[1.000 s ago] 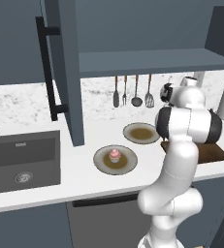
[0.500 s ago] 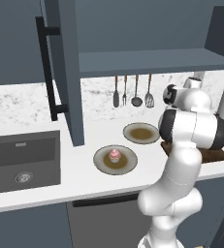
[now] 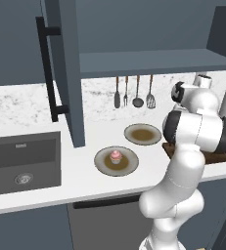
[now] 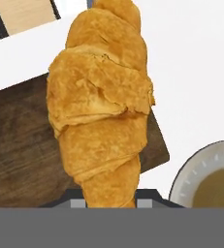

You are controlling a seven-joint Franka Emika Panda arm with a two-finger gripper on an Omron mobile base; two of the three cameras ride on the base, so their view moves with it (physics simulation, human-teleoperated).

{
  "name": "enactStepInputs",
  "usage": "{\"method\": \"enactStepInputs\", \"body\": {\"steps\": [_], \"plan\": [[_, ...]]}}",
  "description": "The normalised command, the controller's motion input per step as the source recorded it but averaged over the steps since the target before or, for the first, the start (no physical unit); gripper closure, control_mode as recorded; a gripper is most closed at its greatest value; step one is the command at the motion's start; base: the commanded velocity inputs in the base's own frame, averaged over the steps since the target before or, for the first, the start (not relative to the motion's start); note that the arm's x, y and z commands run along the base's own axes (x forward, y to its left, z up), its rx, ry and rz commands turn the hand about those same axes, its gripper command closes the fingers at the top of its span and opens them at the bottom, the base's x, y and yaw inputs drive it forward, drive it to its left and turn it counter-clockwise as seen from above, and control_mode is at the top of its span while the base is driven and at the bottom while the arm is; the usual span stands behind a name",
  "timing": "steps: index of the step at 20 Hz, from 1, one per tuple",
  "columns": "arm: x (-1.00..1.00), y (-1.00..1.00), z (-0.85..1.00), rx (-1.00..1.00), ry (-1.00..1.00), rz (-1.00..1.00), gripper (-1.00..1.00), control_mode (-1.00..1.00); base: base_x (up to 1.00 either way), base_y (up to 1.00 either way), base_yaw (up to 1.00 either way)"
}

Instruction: From the different types of pastries on the counter, select a croissant and place it on the cutting board. Then retrieve a jar of jam from the cabinet and place it alongside the croissant on the cutting board.

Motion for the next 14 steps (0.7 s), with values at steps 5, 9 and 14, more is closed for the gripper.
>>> {"method": "enactStepInputs", "body": {"steps": [5, 9, 14], "plan": [[-0.34, -0.15, 0.0, 0.0, 0.0, 0.04, 1.0, -1.0, 0.0, 0.0, 0.0], [-0.32, -0.21, 0.01, 0.0, 0.0, 0.02, 1.0, -1.0, 0.0, 0.0, 0.0], [-0.23, -0.22, 0.02, 0.0, 0.0, 0.02, 1.0, -1.0, 0.0, 0.0, 0.0]]}}
